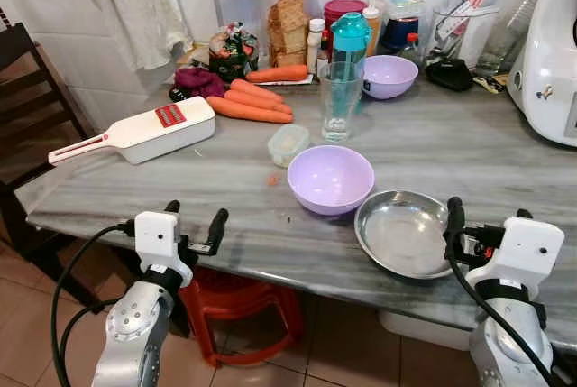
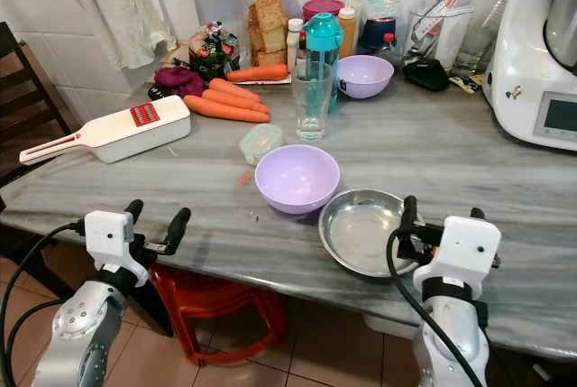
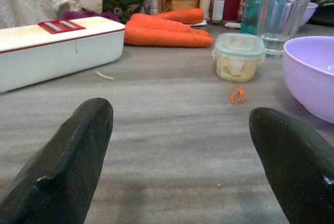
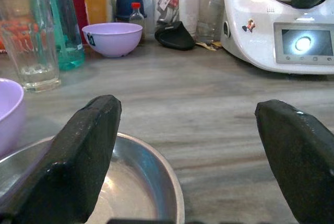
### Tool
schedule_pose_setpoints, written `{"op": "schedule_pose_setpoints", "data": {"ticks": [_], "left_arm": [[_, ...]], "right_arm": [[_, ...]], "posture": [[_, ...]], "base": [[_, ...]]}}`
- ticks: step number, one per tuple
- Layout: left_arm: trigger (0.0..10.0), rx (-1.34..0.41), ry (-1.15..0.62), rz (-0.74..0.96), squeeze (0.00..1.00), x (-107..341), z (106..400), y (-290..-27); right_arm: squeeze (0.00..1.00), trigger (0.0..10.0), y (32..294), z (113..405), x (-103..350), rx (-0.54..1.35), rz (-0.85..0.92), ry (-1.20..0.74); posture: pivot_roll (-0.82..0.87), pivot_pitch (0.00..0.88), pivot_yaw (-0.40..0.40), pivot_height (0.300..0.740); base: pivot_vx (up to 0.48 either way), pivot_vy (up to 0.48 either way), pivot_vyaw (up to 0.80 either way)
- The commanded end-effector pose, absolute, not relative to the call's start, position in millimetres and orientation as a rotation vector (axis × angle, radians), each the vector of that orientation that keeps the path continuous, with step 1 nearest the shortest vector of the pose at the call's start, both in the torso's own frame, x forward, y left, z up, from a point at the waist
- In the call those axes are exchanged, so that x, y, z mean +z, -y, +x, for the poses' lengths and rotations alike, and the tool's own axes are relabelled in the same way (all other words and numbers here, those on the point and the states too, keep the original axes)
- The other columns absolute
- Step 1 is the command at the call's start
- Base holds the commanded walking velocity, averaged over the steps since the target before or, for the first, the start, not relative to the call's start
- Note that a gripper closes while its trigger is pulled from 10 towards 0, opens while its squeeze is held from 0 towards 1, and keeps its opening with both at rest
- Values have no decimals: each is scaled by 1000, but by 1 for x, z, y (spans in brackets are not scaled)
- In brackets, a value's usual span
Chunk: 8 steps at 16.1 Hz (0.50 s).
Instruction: Setting the table
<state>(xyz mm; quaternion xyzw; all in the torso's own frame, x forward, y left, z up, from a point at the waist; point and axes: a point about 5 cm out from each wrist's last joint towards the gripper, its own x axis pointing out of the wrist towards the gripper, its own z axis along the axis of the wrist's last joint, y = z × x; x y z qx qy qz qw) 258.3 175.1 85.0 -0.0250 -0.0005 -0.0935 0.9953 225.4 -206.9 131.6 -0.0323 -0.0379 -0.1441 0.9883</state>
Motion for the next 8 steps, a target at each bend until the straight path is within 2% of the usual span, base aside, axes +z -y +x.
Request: {"op": "schedule_pose_setpoints", "data": {"ticks": [1, 5, 8], "left_arm": [[10000, -187, 11, -33, 0, 89, 263, -174], [10000, -180, 9, -30, 0, 90, 264, -171], [10000, -175, 10, -25, 0, 90, 264, -170]], "right_arm": [[0, 10000, 208, 226, 139, -293, -69, 107], [0, 10000, 207, 228, 139, -286, -59, 112], [0, 10000, 205, 229, 140, -283, -61, 115]], "posture": [[-28, 0, 75, 740], [-30, 0, 75, 740], [-28, 0, 73, 740]], "base": [[0, 0, -800], [0, 0, -756], [0, 0, 0]]}}
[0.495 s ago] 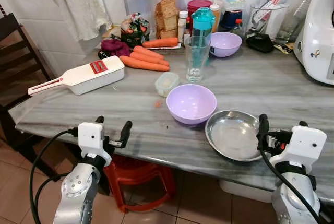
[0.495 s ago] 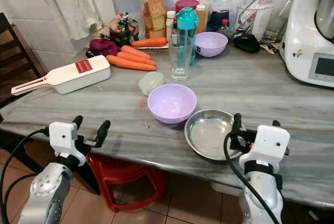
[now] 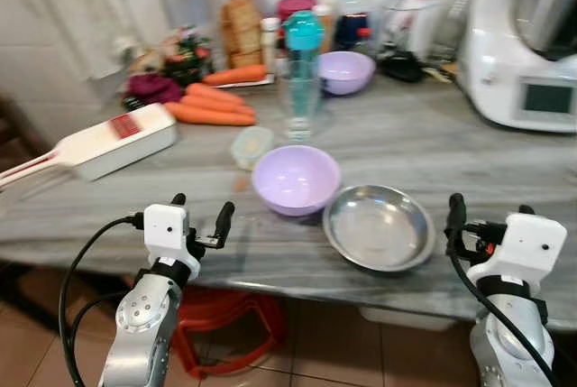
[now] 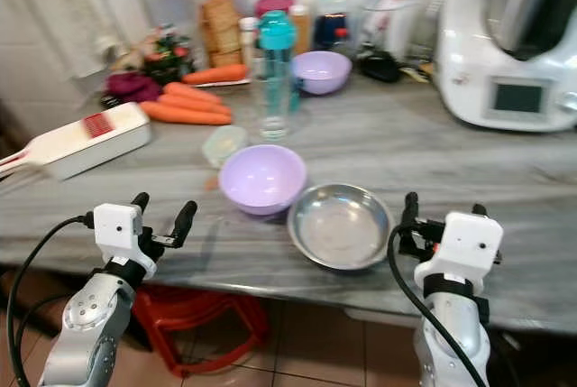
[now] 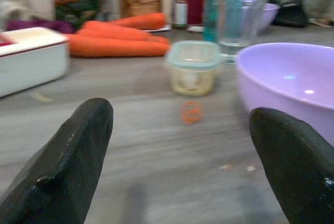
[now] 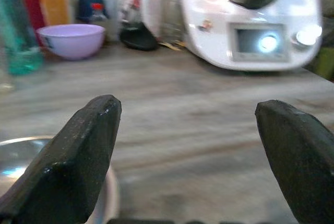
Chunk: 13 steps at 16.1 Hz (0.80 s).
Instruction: Setting the table
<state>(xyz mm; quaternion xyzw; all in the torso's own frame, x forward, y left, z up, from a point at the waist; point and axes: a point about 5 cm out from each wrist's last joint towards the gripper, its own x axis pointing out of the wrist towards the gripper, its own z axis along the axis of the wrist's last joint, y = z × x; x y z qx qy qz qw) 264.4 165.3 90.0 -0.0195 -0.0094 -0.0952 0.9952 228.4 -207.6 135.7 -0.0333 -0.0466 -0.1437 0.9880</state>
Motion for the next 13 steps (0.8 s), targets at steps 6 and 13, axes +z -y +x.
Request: {"op": "schedule_pose_setpoints", "data": {"ticks": [6, 13], "left_arm": [[10000, -154, 15, -5, 0, 92, 267, -168], [10000, -145, 14, -4, 0, 93, 272, -165]], "right_arm": [[0, 10000, 208, 231, 142, -294, -55, 127], [0, 10000, 215, 234, 140, -327, -7, 117]], "posture": [[-28, 0, 71, 740], [-19, 0, 68, 740]], "base": [[0, 0, 0], [-111, 0, 0]]}}
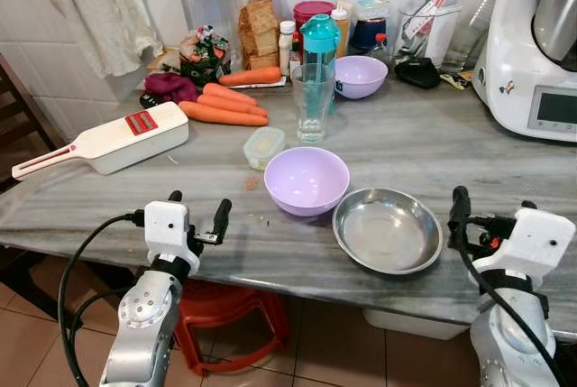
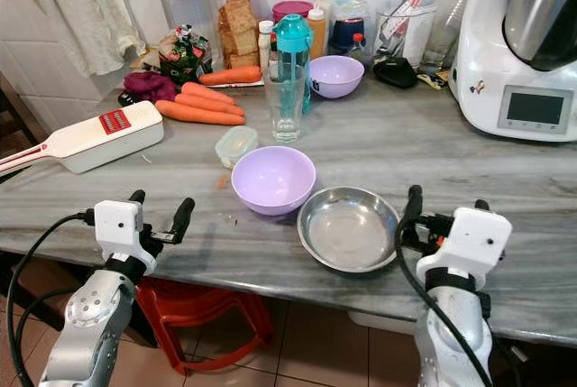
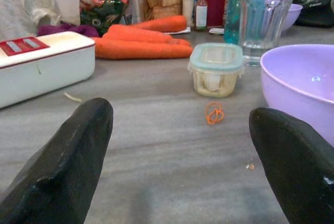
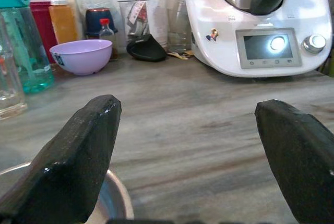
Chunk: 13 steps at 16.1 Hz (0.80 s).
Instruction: Setting the table
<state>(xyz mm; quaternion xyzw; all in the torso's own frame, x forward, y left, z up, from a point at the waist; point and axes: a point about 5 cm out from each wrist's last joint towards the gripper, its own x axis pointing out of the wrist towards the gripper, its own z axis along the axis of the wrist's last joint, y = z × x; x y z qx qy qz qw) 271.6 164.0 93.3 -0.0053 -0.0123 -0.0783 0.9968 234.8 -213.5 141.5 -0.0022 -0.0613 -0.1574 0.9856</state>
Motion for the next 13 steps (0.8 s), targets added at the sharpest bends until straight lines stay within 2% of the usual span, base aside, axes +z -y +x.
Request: {"op": "schedule_pose_setpoints", "data": {"ticks": [1, 13], "left_arm": [[10000, -143, 17, -4, 0, 94, 274, -166], [10000, -157, 14, 3, 0, 95, 275, -164]], "right_arm": [[0, 10000, 215, 238, 140, -328, 0, 111], [0, 10000, 209, 240, 133, -308, 77, 119]], "posture": [[-19, 0, 68, 740], [-13, 0, 84, 740]], "base": [[-266, 0, 0], [-340, 0, 0]]}}
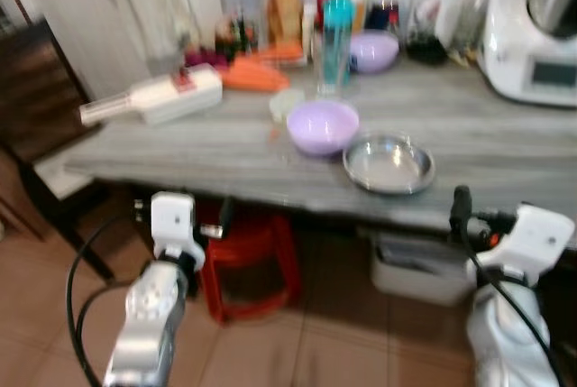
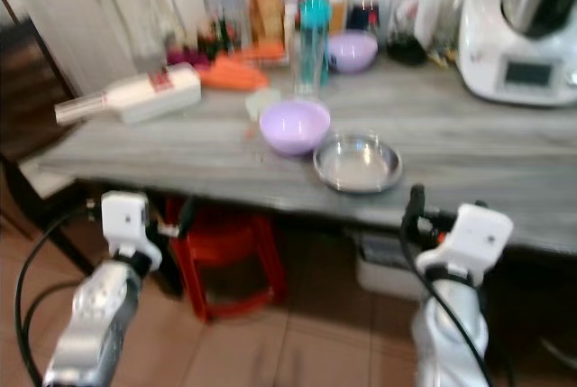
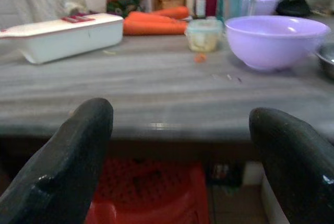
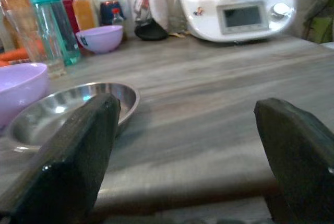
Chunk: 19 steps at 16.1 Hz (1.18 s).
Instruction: Setting the table
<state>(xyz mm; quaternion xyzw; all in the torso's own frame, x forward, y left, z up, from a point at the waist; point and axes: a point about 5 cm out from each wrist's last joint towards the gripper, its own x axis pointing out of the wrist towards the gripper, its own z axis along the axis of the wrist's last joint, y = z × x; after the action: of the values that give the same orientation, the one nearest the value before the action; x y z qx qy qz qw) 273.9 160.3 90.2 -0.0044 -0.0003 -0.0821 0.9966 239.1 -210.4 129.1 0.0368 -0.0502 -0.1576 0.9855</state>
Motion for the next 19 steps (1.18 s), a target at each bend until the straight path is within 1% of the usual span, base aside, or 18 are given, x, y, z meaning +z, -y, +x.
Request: {"op": "schedule_pose_setpoints", "data": {"ticks": [1, 5, 9, 12, 14, 16, 19], "left_arm": [[10000, -164, 14, 6, 0, 95, 276, -164], [10000, -167, 19, 8, 0, 96, 280, -163], [10000, -180, 29, 12, 0, 95, 278, -159], [10000, -233, 46, 11, 0, 97, 277, -157], [10000, -245, 53, 31, 0, 97, 276, -155], [10000, -260, 54, 28, 0, 97, 275, -152], [10000, -268, 49, 24, 0, 96, 274, -151]], "right_arm": [[0, 10000, 210, 240, 132, -313, 75, 116], [0, 10000, 215, 243, 135, -327, 64, 134], [0, 10000, 213, 244, 136, -323, 67, 143], [0, 10000, 216, 242, 134, -316, 50, 134], [0, 10000, 221, 241, 132, -326, 44, 127], [0, 10000, 221, 241, 133, -330, 46, 127], [0, 10000, 218, 241, 131, -327, 62, 120]], "posture": [[-13, 0, 84, 740], [-12, 0, 81, 740], [-12, 0, 76, 740], [-12, 0, 74, 740], [-12, 0, 75, 740], [-14, 0, 76, 740], [-15, 0, 76, 740]], "base": [[-352, 0, 0], [-355, 0, 0], [-321, 0, 0], [0, 0, 0], [0, 0, 0], [0, 0, 0], [0, -270, 0]]}}
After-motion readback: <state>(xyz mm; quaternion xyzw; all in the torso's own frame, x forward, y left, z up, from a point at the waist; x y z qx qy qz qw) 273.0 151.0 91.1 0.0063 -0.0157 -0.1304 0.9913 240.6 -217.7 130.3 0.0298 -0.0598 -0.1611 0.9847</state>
